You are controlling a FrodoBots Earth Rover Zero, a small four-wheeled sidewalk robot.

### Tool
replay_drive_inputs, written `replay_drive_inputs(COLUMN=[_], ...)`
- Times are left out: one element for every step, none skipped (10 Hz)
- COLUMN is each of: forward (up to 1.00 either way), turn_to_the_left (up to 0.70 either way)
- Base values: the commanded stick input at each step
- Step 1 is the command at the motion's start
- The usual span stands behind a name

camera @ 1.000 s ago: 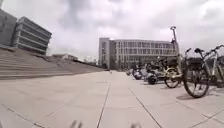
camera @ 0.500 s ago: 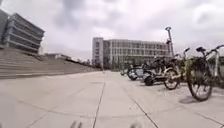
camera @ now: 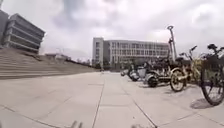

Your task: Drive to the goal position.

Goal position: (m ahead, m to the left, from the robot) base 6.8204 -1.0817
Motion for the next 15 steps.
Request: replay_drive_inputs(forward=[0.70, 0.70, 0.70, 0.70, 0.70, 0.70, 0.70, 0.70, 0.70, 0.70, 0.70, 0.70, 0.70, 0.70, 0.70], turn_to_the_left=[0.00, 0.00, 0.00, 0.00, 0.01, 0.16, 0.29, 0.23, 0.05, 0.02, 0.01, 0.00, 0.00, 0.00, 0.00])
